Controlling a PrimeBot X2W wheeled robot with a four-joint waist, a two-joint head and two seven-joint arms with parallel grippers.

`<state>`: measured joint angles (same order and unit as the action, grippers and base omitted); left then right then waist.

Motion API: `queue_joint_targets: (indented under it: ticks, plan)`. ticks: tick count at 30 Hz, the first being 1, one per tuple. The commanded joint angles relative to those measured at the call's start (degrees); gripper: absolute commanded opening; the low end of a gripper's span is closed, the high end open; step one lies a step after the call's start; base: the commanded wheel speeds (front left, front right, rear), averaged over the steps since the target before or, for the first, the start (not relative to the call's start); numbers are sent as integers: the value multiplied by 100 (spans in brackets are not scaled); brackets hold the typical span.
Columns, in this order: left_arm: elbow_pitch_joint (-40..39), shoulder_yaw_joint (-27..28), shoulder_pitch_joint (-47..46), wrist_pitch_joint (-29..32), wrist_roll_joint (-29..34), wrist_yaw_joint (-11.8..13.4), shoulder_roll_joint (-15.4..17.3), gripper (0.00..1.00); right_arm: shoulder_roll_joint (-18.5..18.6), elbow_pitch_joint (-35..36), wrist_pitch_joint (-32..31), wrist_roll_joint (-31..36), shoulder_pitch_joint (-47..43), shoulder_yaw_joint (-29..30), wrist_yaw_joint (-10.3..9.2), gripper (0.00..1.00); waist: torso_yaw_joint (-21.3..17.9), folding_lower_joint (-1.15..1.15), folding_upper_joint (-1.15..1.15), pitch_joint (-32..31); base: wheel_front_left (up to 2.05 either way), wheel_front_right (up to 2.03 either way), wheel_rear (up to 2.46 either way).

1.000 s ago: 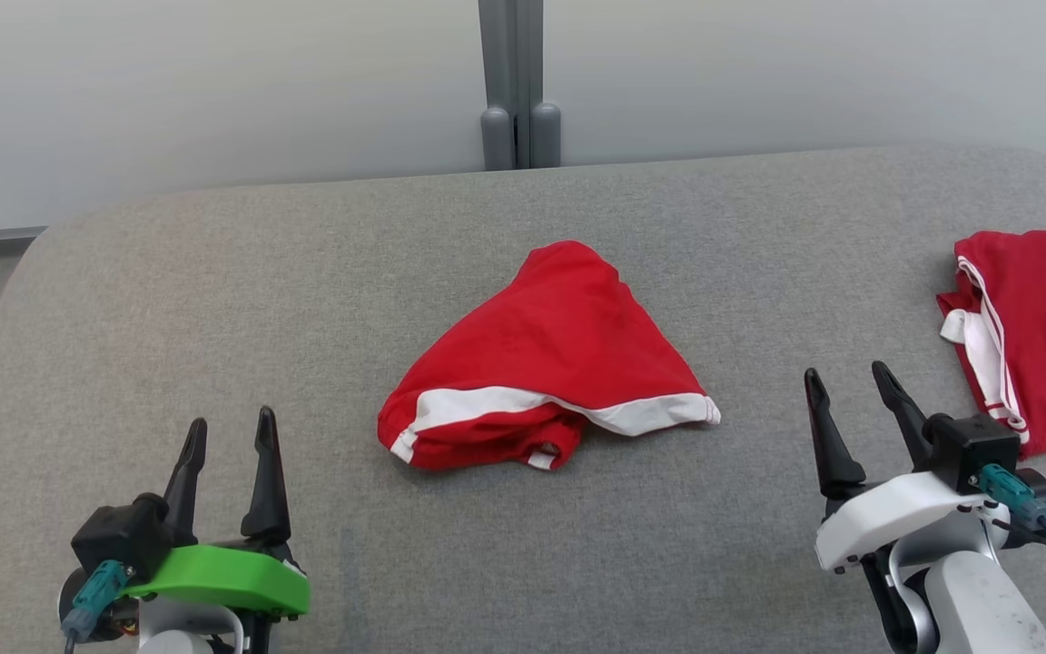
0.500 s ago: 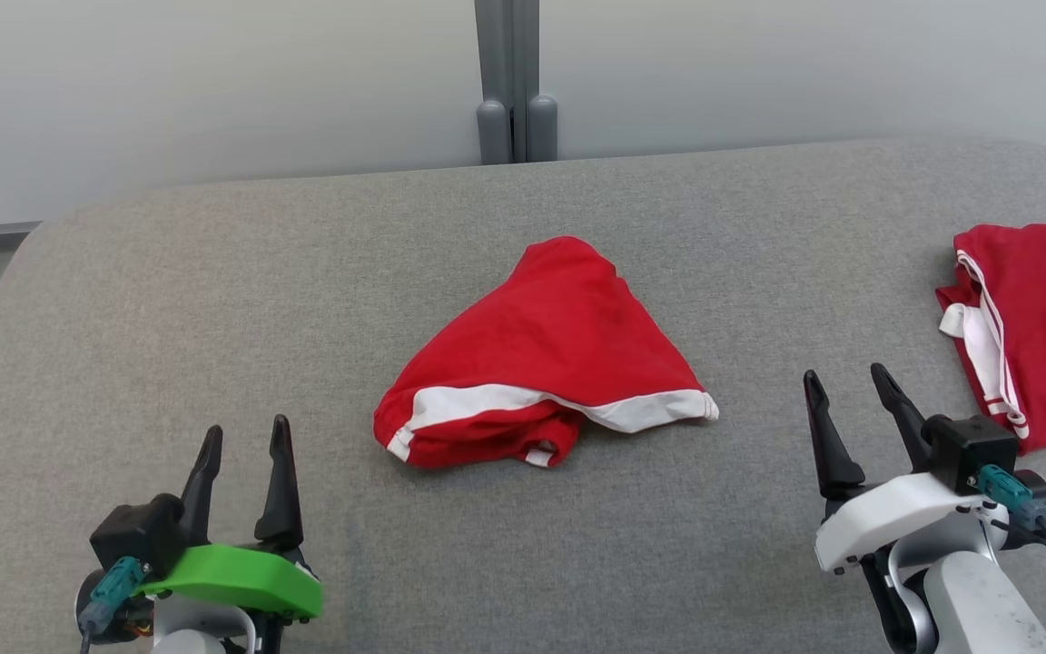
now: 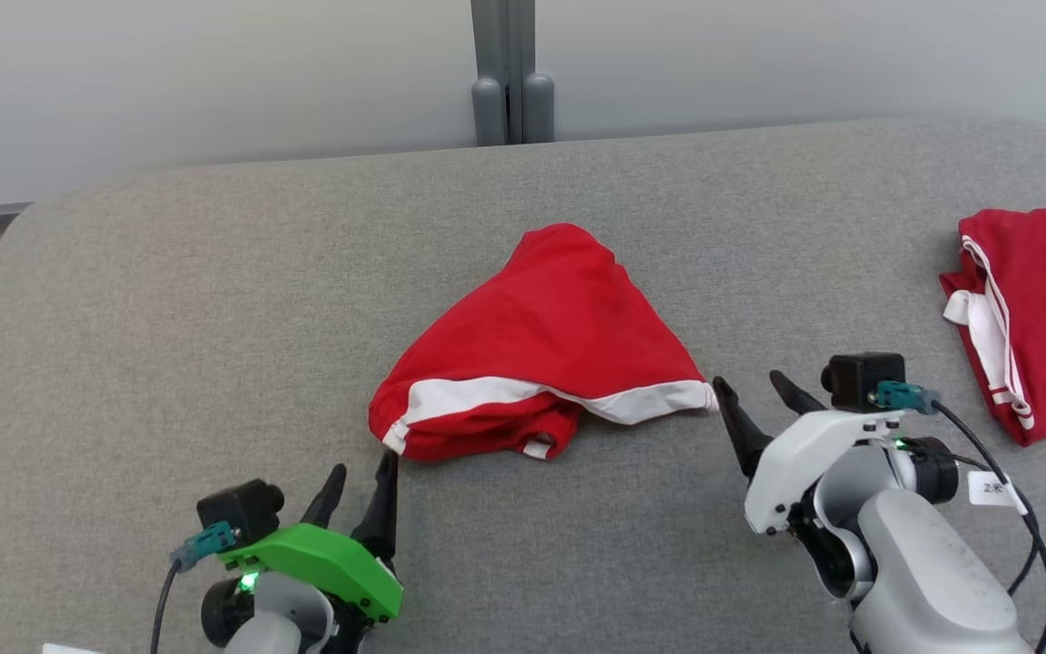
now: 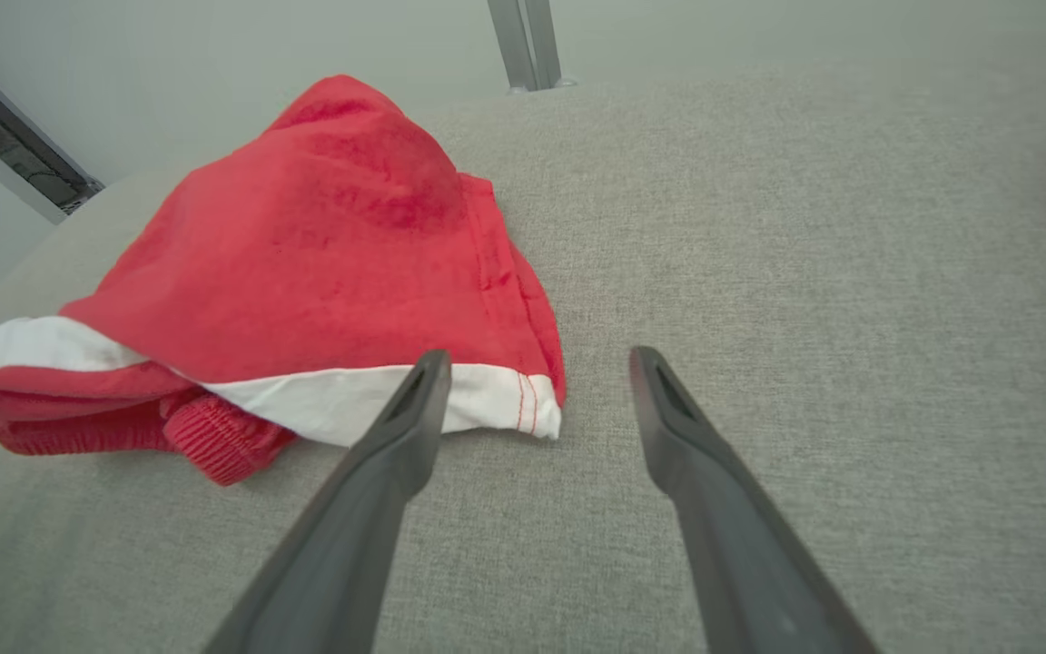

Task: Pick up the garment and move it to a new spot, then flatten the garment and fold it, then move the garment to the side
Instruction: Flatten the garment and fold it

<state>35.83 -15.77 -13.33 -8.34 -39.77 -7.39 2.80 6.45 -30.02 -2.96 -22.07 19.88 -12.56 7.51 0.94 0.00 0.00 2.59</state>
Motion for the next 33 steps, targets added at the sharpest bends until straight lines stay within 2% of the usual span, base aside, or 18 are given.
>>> queue_joint_targets:
  ticks: [1, 7, 15, 27, 28, 29, 30, 31, 32, 33]
  plan:
    - [49, -114, -181, 46, -146, -14, 23, 100, -30, -148, -88, -120, 176, -85, -3, 100, 30, 0, 0, 43, 0, 0, 0]
    - [289, -551, -552, 117, -726, -14, 23, 100, -26, -894, -236, -278, 727, -488, -2, 100, 88, 0, 0, 217, 0, 0, 0]
    - [763, -786, -1054, 100, -1140, -15, 22, 100, 77, -1704, -209, -218, 1317, -988, -2, 100, 182, 0, 0, 482, 0, 0, 0]
    - [1103, -1284, -1360, 31, -1648, -15, 23, 100, 83, -2094, 35, -773, 1595, -1692, -2, 100, 180, 0, 0, 619, 0, 0, 0]
    - [1130, -1340, -1382, 50, -1676, -15, 23, 100, 95, -2116, 59, -811, 1594, -1745, -2, 86, 176, 0, 0, 617, 0, 0, 0]
    - [1154, -1374, -1397, 47, -1689, -15, 23, 76, 102, -2131, 68, -837, 1598, -1787, -2, 42, 172, 0, 0, 614, 0, 0, 0]
    - [1191, -1421, -1415, 30, -1700, -15, 24, 43, 111, -2147, 79, -879, 1603, -1838, -2, 13, 164, 0, 0, 609, 0, 0, 0]
    - [1216, -1455, -1432, 2, -1707, -15, 24, 14, 122, -2159, 98, -913, 1609, -1879, -2, 0, 156, 0, 0, 604, 0, 0, 0]
    - [1245, -1490, -1452, -34, -1720, -15, 23, 0, 134, -2173, 118, -946, 1621, -1922, -2, 0, 144, 0, 0, 596, 0, 0, 0]
    - [1262, -1520, -1468, -49, -1732, -15, 23, 0, 146, -2179, 153, -981, 1632, -1943, -2, 0, 133, 0, 0, 589, 0, 0, 0]
